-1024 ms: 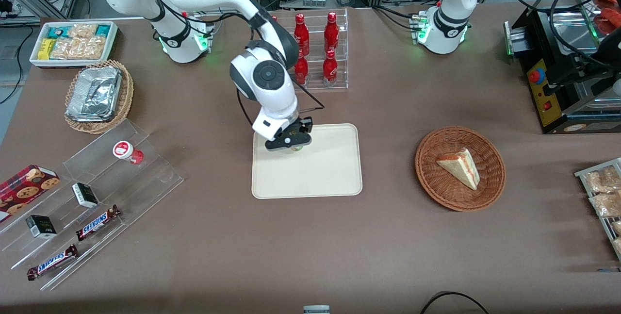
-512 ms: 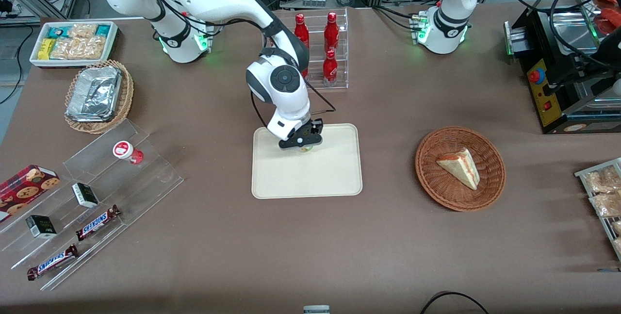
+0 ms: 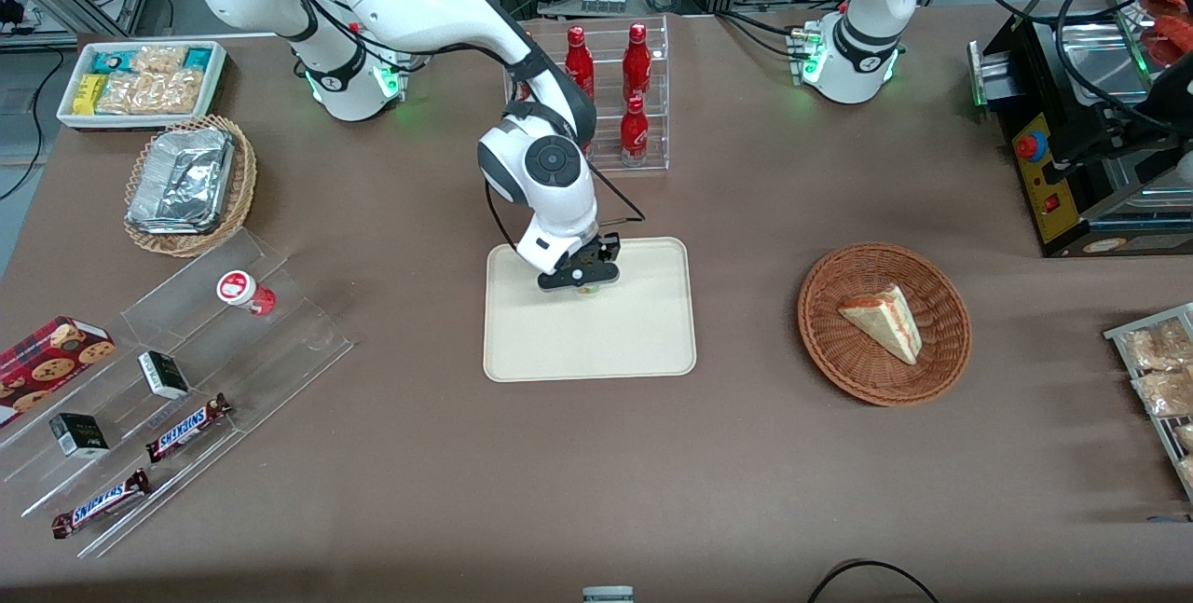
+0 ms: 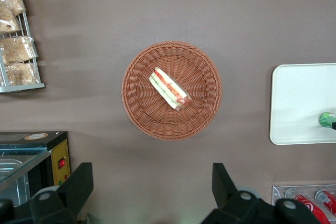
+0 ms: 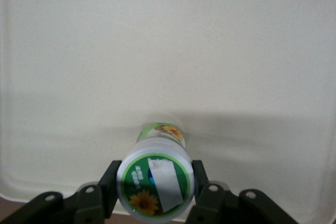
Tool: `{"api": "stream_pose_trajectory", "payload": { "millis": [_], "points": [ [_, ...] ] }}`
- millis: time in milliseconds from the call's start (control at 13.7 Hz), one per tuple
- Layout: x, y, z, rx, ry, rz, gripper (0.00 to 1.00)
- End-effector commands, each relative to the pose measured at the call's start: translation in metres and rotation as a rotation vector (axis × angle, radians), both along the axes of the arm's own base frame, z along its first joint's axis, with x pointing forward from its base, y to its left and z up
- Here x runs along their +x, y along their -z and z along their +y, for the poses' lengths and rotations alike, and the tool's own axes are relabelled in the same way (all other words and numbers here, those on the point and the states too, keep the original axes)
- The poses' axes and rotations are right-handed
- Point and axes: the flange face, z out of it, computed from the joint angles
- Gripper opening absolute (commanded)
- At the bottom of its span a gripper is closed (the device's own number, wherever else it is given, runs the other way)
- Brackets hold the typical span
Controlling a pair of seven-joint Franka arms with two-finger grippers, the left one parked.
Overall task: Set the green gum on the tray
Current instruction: 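Lower the tub onto the tray and open the right gripper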
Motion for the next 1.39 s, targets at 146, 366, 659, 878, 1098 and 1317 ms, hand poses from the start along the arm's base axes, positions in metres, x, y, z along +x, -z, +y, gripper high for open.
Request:
{"api": "stream_pose_trajectory", "payload": {
  "millis": [146,366,659,878,1098,1317],
  "points": [
    [0.005,0.007,0.002,0.004,0.014,-0.007,0.71],
    [0.007,0.005,0.001,0.005,0.017,-0.008,1.00],
    [0.013,-0.042,-0.009,0.022,0.030,-0.013,1.00],
    [0.017,-0.106,-0.036,0.003,0.045,0.021,1.00],
    [0.016,-0.159,-0.074,0.006,0.024,0.033,1.00],
    [0.015,-0.214,-0.116,0.006,0.026,0.054,1.00]
  ]
}}
